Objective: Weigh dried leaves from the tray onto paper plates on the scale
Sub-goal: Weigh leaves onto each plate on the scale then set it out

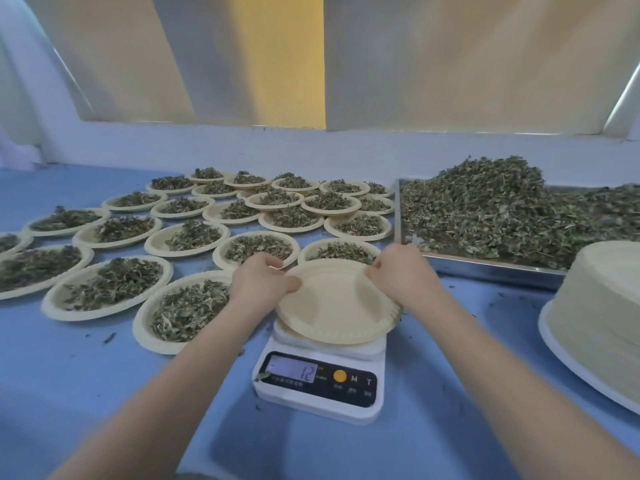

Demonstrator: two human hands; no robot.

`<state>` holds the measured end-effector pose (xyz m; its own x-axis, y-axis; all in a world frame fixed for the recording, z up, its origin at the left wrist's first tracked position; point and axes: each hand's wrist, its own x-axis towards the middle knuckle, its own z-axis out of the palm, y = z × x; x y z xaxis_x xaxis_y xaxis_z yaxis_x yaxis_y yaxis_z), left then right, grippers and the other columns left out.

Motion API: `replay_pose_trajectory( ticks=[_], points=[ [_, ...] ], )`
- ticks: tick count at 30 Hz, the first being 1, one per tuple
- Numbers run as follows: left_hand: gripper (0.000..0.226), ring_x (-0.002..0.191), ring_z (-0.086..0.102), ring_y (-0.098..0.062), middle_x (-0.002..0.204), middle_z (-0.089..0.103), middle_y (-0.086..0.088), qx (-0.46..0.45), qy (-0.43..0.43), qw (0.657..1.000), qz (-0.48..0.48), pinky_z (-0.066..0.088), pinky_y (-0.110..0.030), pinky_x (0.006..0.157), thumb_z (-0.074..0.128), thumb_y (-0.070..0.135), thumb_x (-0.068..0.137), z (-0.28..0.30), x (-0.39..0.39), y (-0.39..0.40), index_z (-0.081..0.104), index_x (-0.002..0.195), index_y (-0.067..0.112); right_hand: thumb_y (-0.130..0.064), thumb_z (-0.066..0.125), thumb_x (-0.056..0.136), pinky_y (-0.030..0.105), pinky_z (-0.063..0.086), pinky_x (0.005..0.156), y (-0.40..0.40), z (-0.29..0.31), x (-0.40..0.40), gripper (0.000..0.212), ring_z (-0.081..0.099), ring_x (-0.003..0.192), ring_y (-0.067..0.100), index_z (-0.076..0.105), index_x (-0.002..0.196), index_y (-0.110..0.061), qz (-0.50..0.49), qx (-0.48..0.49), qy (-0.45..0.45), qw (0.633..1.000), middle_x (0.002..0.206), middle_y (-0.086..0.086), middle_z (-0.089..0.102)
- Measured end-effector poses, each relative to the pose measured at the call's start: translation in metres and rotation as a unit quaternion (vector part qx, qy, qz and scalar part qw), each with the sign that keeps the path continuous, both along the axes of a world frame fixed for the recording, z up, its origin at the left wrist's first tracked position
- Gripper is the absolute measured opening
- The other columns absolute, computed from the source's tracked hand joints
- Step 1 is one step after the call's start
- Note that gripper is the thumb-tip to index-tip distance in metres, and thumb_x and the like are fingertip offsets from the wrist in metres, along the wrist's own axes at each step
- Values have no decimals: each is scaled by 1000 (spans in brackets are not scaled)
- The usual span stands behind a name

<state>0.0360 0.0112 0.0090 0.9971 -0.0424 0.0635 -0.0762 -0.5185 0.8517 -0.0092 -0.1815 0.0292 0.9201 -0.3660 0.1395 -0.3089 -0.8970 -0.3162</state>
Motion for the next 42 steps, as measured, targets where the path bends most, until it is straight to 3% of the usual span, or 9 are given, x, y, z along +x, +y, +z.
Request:
replay_pose_trajectory(
  ticks=[4,8,11,14,20,27,30,36,42],
  points=[
    [60,104,58,-17,116,62,5,-105,-21,994,-4,45,-36,90,74,44,75,-5,0,6,54,125,19,-53,40,95,30,38,68,-10,-6,-2,46,57,94,26,64,85,-15,23,139,-92,986,86,3,63],
    [34,107,58,-16,115,63,2,-218,-37,975,-8,44,-40,98,63,38,86,-12,-4,7,60,116,23,-65,36,91,30,35,90,-13,-20,-9,50,51,108,7,59,123,-34,14,366,-183,912,113,-18,57],
    [18,106,60,-16,114,65,3,-299,-26,954,-22,47,-36,93,61,27,89,-20,-12,6,64,107,26,-65,36,91,41,37,106,-14,-26,-11,57,52,120,16,52,133,-30,3,474,-193,859,130,-7,56],
    [25,102,63,-8,118,65,4,-368,-34,928,-40,48,-22,81,60,22,90,-27,-21,6,63,115,21,-61,33,94,39,35,106,-13,-24,-16,57,51,121,16,48,137,-26,13,518,-200,831,139,-1,51],
    [55,118,56,-5,125,62,9,-392,-73,913,-82,43,-25,97,59,34,80,-31,-32,8,54,131,14,-56,28,97,37,31,107,-8,-22,-24,54,50,113,13,46,138,-27,29,541,-222,811,138,0,49],
    [40,114,60,-14,126,62,-1,-442,-42,892,-83,46,-30,94,58,33,75,-30,-28,15,60,114,25,-58,30,96,30,34,95,-5,-24,-24,54,52,107,9,46,138,-29,27,548,-224,805,122,-7,50],
    [47,113,59,-10,127,61,2,-407,-45,907,-94,46,-28,94,60,32,75,-24,-29,14,58,121,22,-59,30,95,28,36,93,-6,-25,-23,53,54,108,7,46,137,-31,25,533,-228,815,124,-10,53],
    [48,114,52,6,126,58,19,-164,-119,958,-203,41,-22,95,60,40,78,28,-16,-17,57,124,30,-61,39,92,32,32,107,-12,-19,-17,47,44,125,1,50,132,-40,52,450,-260,853,129,-25,51],
    [49,125,47,-13,138,51,2,93,-132,927,-338,35,-22,100,47,5,91,75,13,-111,44,138,22,-30,53,94,19,35,91,-59,7,18,44,51,115,15,47,137,-18,-9,234,-241,942,134,3,55]
  ],
)
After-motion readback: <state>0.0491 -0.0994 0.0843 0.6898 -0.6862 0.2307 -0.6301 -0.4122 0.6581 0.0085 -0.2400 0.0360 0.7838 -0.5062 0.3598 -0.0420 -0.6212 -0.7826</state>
